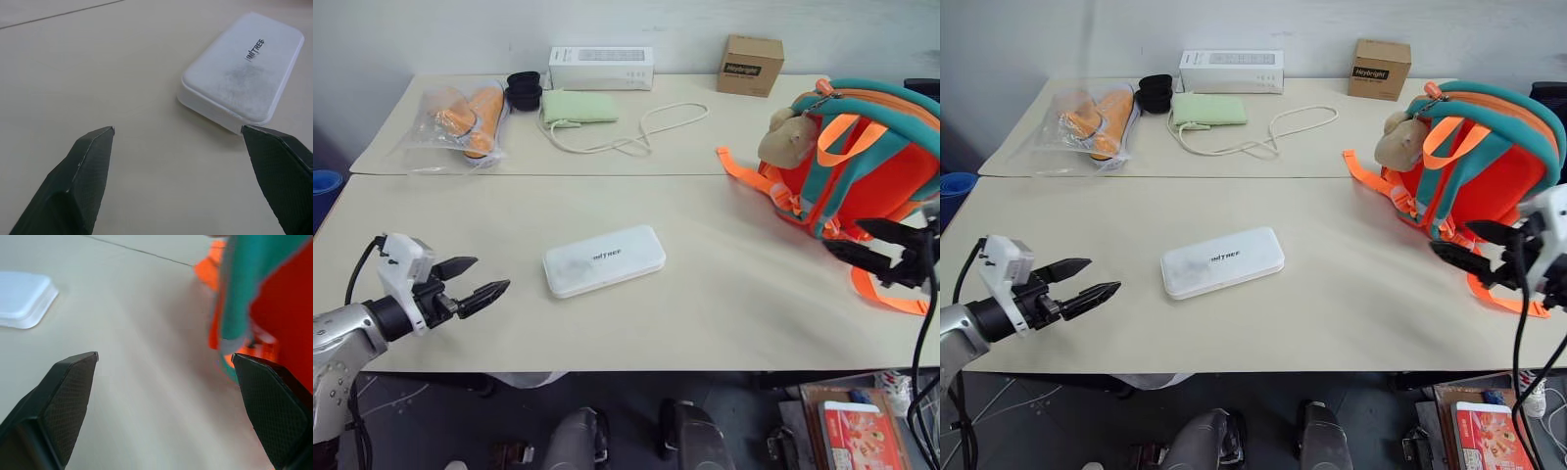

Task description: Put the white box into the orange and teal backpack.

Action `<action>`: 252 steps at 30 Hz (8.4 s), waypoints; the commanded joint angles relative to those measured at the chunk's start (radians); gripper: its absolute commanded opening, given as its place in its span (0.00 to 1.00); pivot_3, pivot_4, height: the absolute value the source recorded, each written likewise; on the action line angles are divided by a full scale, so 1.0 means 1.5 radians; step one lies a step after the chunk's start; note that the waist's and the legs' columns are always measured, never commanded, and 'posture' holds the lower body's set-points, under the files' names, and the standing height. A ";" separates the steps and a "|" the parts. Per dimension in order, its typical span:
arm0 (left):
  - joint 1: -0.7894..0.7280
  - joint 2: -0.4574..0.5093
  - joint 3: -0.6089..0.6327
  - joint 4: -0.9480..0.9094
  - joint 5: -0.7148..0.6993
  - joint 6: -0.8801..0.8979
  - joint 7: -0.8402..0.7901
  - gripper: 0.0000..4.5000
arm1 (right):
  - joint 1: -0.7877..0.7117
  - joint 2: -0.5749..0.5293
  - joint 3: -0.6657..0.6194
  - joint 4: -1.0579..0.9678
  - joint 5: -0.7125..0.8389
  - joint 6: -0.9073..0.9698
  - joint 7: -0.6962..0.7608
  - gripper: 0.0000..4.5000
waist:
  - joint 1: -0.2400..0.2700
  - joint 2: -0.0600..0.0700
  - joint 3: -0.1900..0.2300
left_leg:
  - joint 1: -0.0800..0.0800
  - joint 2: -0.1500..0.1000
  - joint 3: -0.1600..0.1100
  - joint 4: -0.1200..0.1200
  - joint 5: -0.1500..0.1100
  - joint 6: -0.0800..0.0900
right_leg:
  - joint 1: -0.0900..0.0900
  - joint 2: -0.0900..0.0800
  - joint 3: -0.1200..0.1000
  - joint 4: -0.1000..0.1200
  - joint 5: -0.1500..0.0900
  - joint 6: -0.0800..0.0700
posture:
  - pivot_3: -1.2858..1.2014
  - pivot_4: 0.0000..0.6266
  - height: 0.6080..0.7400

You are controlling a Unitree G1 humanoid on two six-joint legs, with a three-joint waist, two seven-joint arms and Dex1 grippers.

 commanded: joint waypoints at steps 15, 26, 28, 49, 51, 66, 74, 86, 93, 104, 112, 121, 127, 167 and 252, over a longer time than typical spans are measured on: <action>-0.134 -0.018 -0.240 0.069 0.186 -0.067 0.028 0.01 | -0.262 0.204 0.347 0.112 -0.214 -0.130 -0.023 0.01 | 0.000 0.000 0.000 | -0.001 -0.001 0.001 0.000 0.002 0.002 | -0.001 0.000 -0.003 0.002 0.000 0.000 | 0.52 0.24 1.00; -0.226 -0.073 -0.281 0.135 0.205 -0.069 0.024 0.01 | -0.296 0.299 0.404 0.196 -0.299 -0.181 -0.033 0.01 | 0.000 0.000 0.000 | -0.001 0.000 0.001 0.001 0.004 0.004 | -0.001 0.004 -0.007 0.004 0.000 0.000 | 0.52 0.24 1.00; -0.242 -0.080 -0.281 0.150 0.206 -0.070 0.019 0.01 | -0.277 0.301 0.404 0.169 -0.297 -0.172 -0.028 0.01 | 0.000 0.000 0.000 | -0.001 0.000 0.000 0.001 0.004 0.004 | 0.000 0.005 -0.007 0.004 0.000 0.000 | 0.52 0.24 1.00; -0.386 0.011 -0.182 0.380 0.033 0.248 -0.155 0.54 | -0.192 0.246 0.359 0.043 -0.292 -0.119 -0.034 0.00 | -0.007 0.000 0.000 | -0.001 0.001 0.000 0.001 0.004 0.003 | 0.000 0.007 -0.006 0.004 0.000 0.000 | 0.52 0.24 1.00; -0.406 0.022 -0.193 0.406 0.021 0.296 -0.173 0.67 | -0.200 0.248 0.361 0.053 -0.295 -0.124 -0.034 0.00 | -0.007 0.000 0.000 | -0.001 0.000 0.000 0.002 0.004 0.003 | 0.000 0.007 -0.007 0.005 0.000 0.000 | 0.52 0.24 1.00; -0.578 -0.072 -0.339 0.644 0.064 0.359 -0.250 1.00 | -0.225 0.281 0.397 0.096 -0.330 -0.167 -0.038 0.00 | -0.002 -0.001 0.000 | -0.001 0.000 0.000 0.005 0.005 0.003 | 0.000 0.008 -0.006 0.007 0.000 0.000 | 0.52 0.24 1.00; -0.656 -0.142 -0.366 0.733 0.098 0.334 -0.289 1.00 | -0.215 0.289 0.401 0.085 -0.338 -0.170 -0.039 0.00 | 0.004 -0.001 0.000 | -0.001 -0.001 0.000 0.010 0.004 0.004 | 0.001 0.006 -0.005 0.010 0.000 0.000 | 0.52 0.24 1.00; -0.704 -0.135 -0.358 0.780 0.103 0.328 -0.382 0.45 | -0.184 0.287 0.395 0.056 -0.337 -0.167 -0.049 0.00 | -0.003 -0.001 0.000 | -0.002 0.000 0.000 0.009 0.004 0.003 | 0.000 0.007 -0.006 0.010 0.000 0.000 | 0.52 0.24 1.00; -0.658 -0.130 -0.293 0.637 0.008 0.373 -0.451 0.28 | -0.159 0.280 0.374 -0.004 -0.306 -0.170 -0.033 0.00 | -0.002 -0.001 0.000 | -0.002 0.000 0.000 0.010 0.004 0.004 | 0.000 0.006 -0.005 0.010 0.000 0.000 | 0.52 0.24 1.00; -0.595 -0.134 -0.074 0.450 -0.114 0.466 -0.297 0.28 | 0.035 0.119 0.040 -0.156 -0.130 0.021 -0.009 0.29 | 0.002 -0.002 0.000 | -0.003 0.000 -0.002 0.010 0.003 0.004 | 0.000 0.006 -0.001 0.009 0.000 0.000 | 0.52 0.24 1.00; -0.552 -0.151 0.033 0.265 -0.186 0.523 -0.155 0.28 | -0.046 0.052 -0.128 0.023 -0.071 0.079 -0.069 0.90 | -0.001 -0.003 0.000 | -0.002 0.001 -0.001 0.009 0.003 0.004 | 0.001 0.006 0.001 0.009 0.000 0.000 | 0.52 0.24 1.00; -0.534 -0.179 0.044 0.173 -0.246 0.511 -0.074 0.28 | -0.273 0.139 -0.023 0.251 -0.103 0.004 -0.148 0.99 | -0.003 -0.003 0.001 | -0.001 0.001 0.000 0.009 0.003 0.003 | 0.000 0.007 0.002 0.009 0.000 0.000 | 0.52 0.24 1.00; -0.539 -0.168 0.033 0.184 -0.249 0.485 -0.044 0.28 | -0.407 0.217 0.046 0.400 -0.153 -0.102 -0.172 0.99 | -0.012 -0.003 0.001 | -0.002 0.001 0.001 0.009 0.004 0.003 | 0.000 0.008 0.003 0.009 0.000 0.000 | 0.52 0.24 1.00; -0.615 -0.052 -0.108 0.219 -0.177 0.181 -0.167 0.28 | -0.177 -0.063 -0.022 -0.211 0.429 0.330 0.137 0.00 | 0.003 -0.004 0.002 | -0.002 0.002 0.001 0.008 0.002 0.003 | 0.000 0.006 0.002 0.003 0.000 0.000 | 0.52 0.24 1.00; -0.689 -0.173 -0.417 0.144 0.068 0.034 -0.233 0.86 | -0.078 -0.011 0.023 -0.279 0.431 0.198 -0.003 0.00 | 0.017 -0.005 0.002 | -0.003 0.001 0.000 0.011 0.001 0.007 | 0.001 0.007 0.001 0.003 0.001 0.002 | 0.52 0.24 1.00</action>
